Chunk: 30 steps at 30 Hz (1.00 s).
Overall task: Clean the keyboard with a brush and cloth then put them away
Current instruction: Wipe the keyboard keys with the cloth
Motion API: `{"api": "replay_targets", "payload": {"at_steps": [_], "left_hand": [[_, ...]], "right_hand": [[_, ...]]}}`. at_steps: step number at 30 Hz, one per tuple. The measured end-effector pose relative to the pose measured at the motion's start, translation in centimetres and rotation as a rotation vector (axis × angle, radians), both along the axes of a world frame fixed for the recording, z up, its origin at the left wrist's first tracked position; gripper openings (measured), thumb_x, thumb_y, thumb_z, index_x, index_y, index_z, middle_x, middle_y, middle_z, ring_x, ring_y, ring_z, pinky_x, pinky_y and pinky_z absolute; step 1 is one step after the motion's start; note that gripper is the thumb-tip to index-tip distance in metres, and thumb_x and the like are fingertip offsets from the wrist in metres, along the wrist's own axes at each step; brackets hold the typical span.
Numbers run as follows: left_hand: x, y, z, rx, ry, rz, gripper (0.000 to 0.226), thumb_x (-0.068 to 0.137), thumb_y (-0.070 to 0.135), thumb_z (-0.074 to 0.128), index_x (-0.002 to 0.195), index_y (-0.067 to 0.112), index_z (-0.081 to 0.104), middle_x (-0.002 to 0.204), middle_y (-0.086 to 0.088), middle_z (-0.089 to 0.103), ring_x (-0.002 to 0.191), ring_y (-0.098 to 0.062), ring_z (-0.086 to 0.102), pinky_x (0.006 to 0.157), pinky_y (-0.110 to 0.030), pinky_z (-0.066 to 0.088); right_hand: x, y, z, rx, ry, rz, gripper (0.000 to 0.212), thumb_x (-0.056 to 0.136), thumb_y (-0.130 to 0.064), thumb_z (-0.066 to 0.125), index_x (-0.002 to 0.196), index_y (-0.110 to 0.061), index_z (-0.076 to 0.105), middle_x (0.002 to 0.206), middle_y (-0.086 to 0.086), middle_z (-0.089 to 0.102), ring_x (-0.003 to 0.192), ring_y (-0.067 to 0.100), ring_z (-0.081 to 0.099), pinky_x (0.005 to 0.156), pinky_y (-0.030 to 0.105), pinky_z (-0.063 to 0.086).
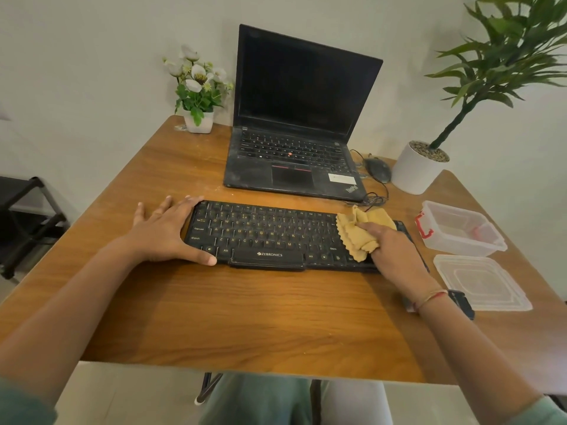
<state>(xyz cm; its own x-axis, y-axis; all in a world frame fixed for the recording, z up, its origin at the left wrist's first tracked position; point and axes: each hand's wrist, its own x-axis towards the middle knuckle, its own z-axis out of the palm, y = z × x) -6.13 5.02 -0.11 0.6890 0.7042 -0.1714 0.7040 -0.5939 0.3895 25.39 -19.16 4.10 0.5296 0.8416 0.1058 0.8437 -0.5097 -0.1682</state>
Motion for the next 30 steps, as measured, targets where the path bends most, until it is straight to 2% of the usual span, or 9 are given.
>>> {"api": "replay_targets", "payload": {"at_steps": [2,5,8,12,14,18,20,26,30], "left_hand": [[0.0,0.0,0.0,-0.001,-0.003,0.002,0.144,0.022,0.099,0.045,0.145,0.043,-0.005,0.158,0.005,0.001,0.145,-0.022,-0.006,0.109,-0.057,-0.015],[0.0,0.0,0.1,-0.015,-0.004,0.004,0.146,0.021,0.099,0.045,0.145,0.043,-0.004,0.158,0.006,0.002,0.145,-0.022,-0.006,0.109,-0.057,-0.016],[0.0,0.0,0.3,-0.022,-0.011,0.002,0.145,0.021,0.098,0.046,0.145,0.043,-0.004,0.158,0.007,0.003,0.145,-0.022,-0.006,0.109,-0.057,-0.016],[0.0,-0.4,0.6,-0.028,-0.017,-0.009,0.147,0.021,0.098,0.045,0.146,0.041,-0.004,0.158,0.007,0.002,0.145,-0.021,-0.008,0.109,-0.057,-0.017],[-0.1,-0.7,0.7,-0.026,-0.029,-0.019,0.147,0.022,0.097,0.046,0.147,0.038,-0.004,0.158,0.005,0.003,0.144,-0.019,-0.011,0.109,-0.057,-0.017],[-0.1,-0.9,0.8,-0.005,-0.073,-0.047,0.15,0.022,0.097,0.046,0.149,0.032,-0.003,0.158,0.001,0.003,0.143,-0.014,-0.012,0.111,-0.054,-0.016],[-0.2,-0.9,0.5,0.022,-0.09,-0.055,0.148,0.025,0.096,0.046,0.148,0.033,-0.008,0.158,0.0,0.001,0.139,-0.008,-0.015,0.112,-0.052,-0.015],[-0.2,-0.3,0.1,0.042,-0.088,-0.086,0.141,0.032,0.095,0.049,0.14,0.043,-0.024,0.158,-0.002,0.0,0.14,-0.007,-0.016,0.112,-0.051,-0.014],[-0.2,-0.3,0.0,0.053,-0.085,-0.089,0.14,0.033,0.094,0.047,0.144,0.04,-0.019,0.158,0.0,0.006,0.144,-0.016,-0.001,0.113,-0.052,-0.012]], "right_hand": [[-1.3,-0.1,-0.6,0.009,0.034,0.039,0.055,0.088,-0.001,0.047,0.139,-0.023,0.045,0.144,0.004,0.046,0.13,0.023,0.045,0.107,0.031,0.034],[-3.9,-1.4,-1.6,0.052,0.061,0.125,0.051,0.091,-0.005,0.051,0.139,-0.024,0.045,0.147,-0.002,0.041,0.135,0.015,0.037,0.109,0.023,0.023],[-5.7,-3.2,-2.2,0.215,0.168,0.173,0.044,0.091,-0.008,0.054,0.133,-0.024,0.054,0.136,-0.005,0.053,0.127,0.01,0.045,0.109,0.026,0.033],[-6.5,-4.0,-1.7,0.42,0.49,0.186,0.039,0.091,-0.002,0.054,0.114,-0.033,0.062,0.106,-0.022,0.065,0.1,-0.005,0.057,0.082,0.014,0.047],[-5.2,-3.4,-0.5,0.604,0.596,0.01,0.035,0.092,-0.001,0.05,0.106,-0.03,0.063,0.095,-0.012,0.066,0.084,0.003,0.06,0.068,0.021,0.05],[-1.3,-2.3,3.0,0.981,0.356,-0.266,0.029,0.086,0.005,0.038,0.093,-0.017,0.055,0.08,-0.007,0.053,0.076,0.011,0.049,0.063,0.021,0.041],[0.2,-2.0,3.5,0.901,0.203,-0.293,0.025,0.083,0.002,0.038,0.098,-0.009,0.055,0.077,-0.001,0.051,0.071,0.016,0.046,0.06,0.028,0.034],[0.6,0.2,-0.1,0.162,0.15,-0.069,0.043,0.091,-0.003,0.047,0.132,-0.015,0.05,0.109,0.013,0.064,0.096,0.028,0.058,0.075,0.032,0.044],[0.4,1.7,-0.6,0.086,0.162,-0.033,0.049,0.089,-0.002,0.044,0.137,-0.013,0.046,0.135,0.012,0.054,0.124,0.031,0.047,0.102,0.037,0.037]]}}
